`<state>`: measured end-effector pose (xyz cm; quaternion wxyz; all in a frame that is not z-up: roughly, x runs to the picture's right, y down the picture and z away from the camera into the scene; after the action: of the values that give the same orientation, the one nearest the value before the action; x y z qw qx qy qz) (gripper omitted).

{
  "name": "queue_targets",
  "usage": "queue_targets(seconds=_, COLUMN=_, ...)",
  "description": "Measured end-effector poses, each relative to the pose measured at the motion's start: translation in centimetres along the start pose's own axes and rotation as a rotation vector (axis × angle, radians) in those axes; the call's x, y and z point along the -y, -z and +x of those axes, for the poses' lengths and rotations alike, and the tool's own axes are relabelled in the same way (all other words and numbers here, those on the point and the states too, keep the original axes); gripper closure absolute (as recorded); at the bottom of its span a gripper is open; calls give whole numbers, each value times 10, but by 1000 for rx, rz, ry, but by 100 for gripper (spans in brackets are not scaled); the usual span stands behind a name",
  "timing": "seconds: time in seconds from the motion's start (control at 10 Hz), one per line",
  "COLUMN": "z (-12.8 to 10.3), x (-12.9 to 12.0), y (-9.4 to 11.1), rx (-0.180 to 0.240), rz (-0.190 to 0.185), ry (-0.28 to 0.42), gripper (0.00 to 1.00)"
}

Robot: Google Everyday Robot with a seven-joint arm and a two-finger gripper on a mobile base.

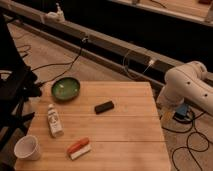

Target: Drag the ceramic bowl in a circle

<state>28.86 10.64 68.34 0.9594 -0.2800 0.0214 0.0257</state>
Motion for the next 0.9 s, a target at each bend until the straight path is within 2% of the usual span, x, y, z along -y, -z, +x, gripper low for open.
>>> queue_targets(seconds=0.9, z=0, x=2, y=0, rx=6, rz=7, ry=-11, gripper=35)
